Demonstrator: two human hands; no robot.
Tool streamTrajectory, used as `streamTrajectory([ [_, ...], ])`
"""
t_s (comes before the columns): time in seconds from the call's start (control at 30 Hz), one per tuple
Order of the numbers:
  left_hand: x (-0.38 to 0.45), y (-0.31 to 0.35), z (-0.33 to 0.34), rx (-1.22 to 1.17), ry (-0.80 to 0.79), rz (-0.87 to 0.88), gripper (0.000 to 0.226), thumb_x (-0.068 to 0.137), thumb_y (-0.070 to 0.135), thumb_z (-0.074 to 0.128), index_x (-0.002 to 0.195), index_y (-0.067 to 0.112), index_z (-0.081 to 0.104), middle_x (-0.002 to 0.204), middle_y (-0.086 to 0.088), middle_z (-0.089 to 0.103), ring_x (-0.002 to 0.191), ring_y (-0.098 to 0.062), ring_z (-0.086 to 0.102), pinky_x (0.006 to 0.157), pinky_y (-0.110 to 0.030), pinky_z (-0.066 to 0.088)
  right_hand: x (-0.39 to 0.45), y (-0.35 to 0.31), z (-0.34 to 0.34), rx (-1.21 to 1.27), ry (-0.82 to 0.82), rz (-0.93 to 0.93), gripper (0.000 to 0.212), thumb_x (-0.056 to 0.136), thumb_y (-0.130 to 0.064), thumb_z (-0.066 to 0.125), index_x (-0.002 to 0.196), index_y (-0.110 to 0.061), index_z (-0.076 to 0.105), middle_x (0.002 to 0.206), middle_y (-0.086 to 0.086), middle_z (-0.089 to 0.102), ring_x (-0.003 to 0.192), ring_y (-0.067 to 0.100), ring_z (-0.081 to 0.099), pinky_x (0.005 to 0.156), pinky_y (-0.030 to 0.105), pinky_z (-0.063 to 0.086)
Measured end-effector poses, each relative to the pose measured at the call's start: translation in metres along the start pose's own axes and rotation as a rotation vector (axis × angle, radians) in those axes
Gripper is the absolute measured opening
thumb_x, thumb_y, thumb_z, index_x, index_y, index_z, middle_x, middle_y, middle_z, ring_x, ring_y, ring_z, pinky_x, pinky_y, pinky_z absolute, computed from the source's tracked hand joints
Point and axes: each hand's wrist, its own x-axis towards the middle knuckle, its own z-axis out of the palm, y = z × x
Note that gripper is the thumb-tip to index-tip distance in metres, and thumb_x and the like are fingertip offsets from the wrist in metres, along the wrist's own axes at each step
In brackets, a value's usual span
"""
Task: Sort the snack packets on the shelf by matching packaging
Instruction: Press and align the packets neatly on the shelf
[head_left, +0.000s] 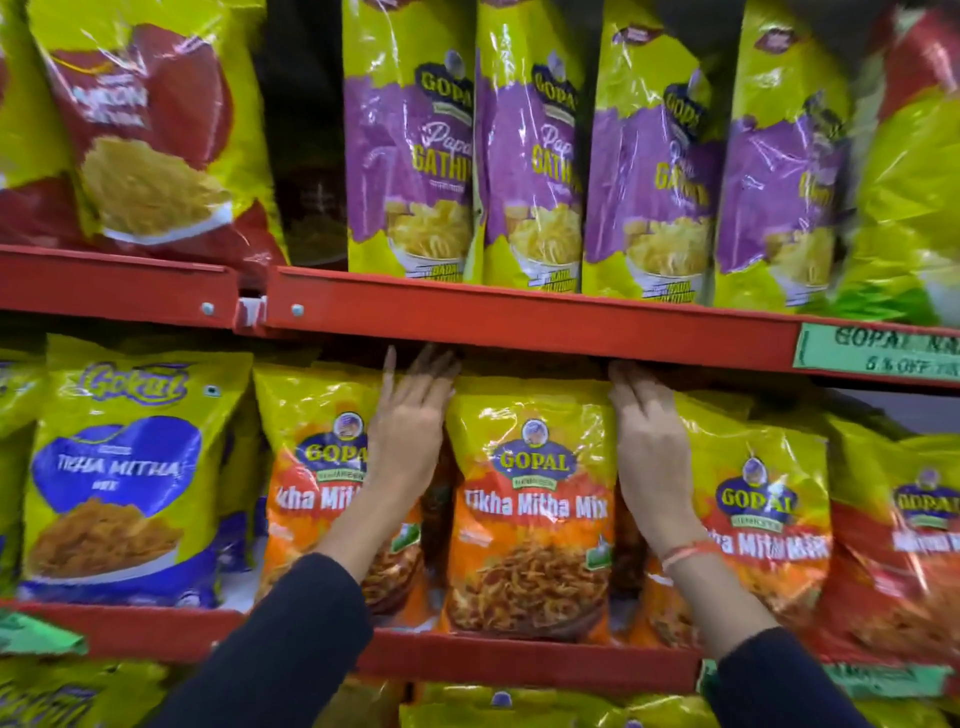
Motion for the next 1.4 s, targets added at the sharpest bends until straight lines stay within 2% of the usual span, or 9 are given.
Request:
streamTrajectory([
  [0.13,-0.001,-0.004,0.002,0.078,0.034,0.044,0.020,0.085,0.006,0.069,0.105,0.001,0.072,0.113,-0.014,0.073,0.116,-0.031,0.066,0.117,-0.048,0.022,0.001,0.002,0.006,-0.195,-0.013,-0.103,0.042,0.074,0.000,0.061,0.114,0.009,0.071,0.109,0.025,0.075,0.103,0.041,0.073,0.086,0.045,0.061],
  [0.33,-0.002,-0.008,0.001,0.105,0.112,0.136,0.019,0.090,0.007,0.066,0.103,-0.005,0.071,0.116,-0.020,0.072,0.118,-0.033,0.064,0.108,-0.054,0.042,-0.001,0.012,-0.002,-0.167,0.090,-0.183,0.021,0.081,0.005,0.066,0.100,0.006,0.074,0.094,0.022,0.076,0.092,0.039,0.075,0.079,0.041,0.063],
  [0.53,-0.003,-0.001,-0.019,0.056,0.206,0.223,0.012,0.091,-0.002,0.062,0.096,-0.004,0.073,0.111,-0.021,0.073,0.116,-0.033,0.066,0.106,-0.049,0.046,-0.015,0.019,-0.027,-0.087,0.287,-0.219,0.031,0.102,0.004,0.045,0.100,0.007,0.076,0.098,0.021,0.077,0.098,0.038,0.075,0.086,0.043,0.062],
  [0.63,-0.010,0.004,-0.037,0.043,0.305,0.266,0.010,0.091,-0.002,0.064,0.095,-0.005,0.073,0.107,-0.021,0.074,0.112,-0.033,0.068,0.102,-0.049,0.050,-0.021,0.021,-0.041,-0.057,0.339,-0.206,0.022,0.099,0.006,0.054,0.101,0.005,0.076,0.098,0.019,0.078,0.103,0.037,0.074,0.088,0.044,0.061],
  [0.87,0.006,0.004,-0.061,0.088,0.287,0.312,0.011,0.091,0.003,0.066,0.088,-0.003,0.075,0.114,-0.020,0.072,0.114,-0.036,0.065,0.105,-0.050,0.046,-0.007,0.017,-0.053,0.024,0.222,-0.107,0.017,0.086,0.012,0.066,0.099,0.004,0.076,0.095,0.020,0.078,0.102,0.039,0.072,0.087,0.045,0.060],
  [0.97,0.001,0.013,-0.057,0.082,0.266,0.258,0.016,0.092,0.003,0.063,0.105,-0.003,0.072,0.132,-0.021,0.062,0.129,-0.037,0.054,0.114,-0.049,0.036,-0.010,0.010,-0.047,0.041,0.212,-0.050,0.018,0.090,0.007,0.065,0.106,0.005,0.074,0.102,0.021,0.076,0.107,0.040,0.069,0.090,0.047,0.059],
  [1.1,-0.045,0.044,-0.038,-0.010,0.143,0.124,0.057,0.103,0.027,0.041,0.152,0.004,0.023,0.163,-0.011,0.010,0.152,-0.025,0.009,0.124,-0.045,0.004,-0.045,-0.016,-0.031,0.028,0.155,-0.009,0.050,0.106,-0.022,0.045,0.149,0.004,0.039,0.155,0.022,0.043,0.148,0.037,0.035,0.121,0.051,0.033],
  [1.23,-0.121,0.074,-0.004,0.018,-0.074,0.140,0.066,0.102,0.041,0.022,0.154,0.012,-0.005,0.164,-0.002,-0.017,0.152,-0.015,-0.010,0.124,-0.041,-0.006,-0.125,-0.046,-0.003,0.064,-0.034,-0.089,0.069,0.106,-0.038,0.028,0.159,-0.008,-0.004,0.169,0.008,-0.013,0.157,0.023,-0.008,0.128,0.045,0.004],
  [1.4,-0.115,0.066,0.015,0.039,-0.203,0.085,0.062,0.102,0.042,0.019,0.153,0.009,0.008,0.164,-0.004,-0.008,0.152,-0.016,-0.006,0.123,-0.044,0.002,-0.130,-0.045,0.018,0.016,-0.130,-0.026,0.065,0.106,-0.041,0.023,0.158,-0.002,0.011,0.169,0.013,0.005,0.158,0.021,-0.003,0.128,0.046,0.008],
])
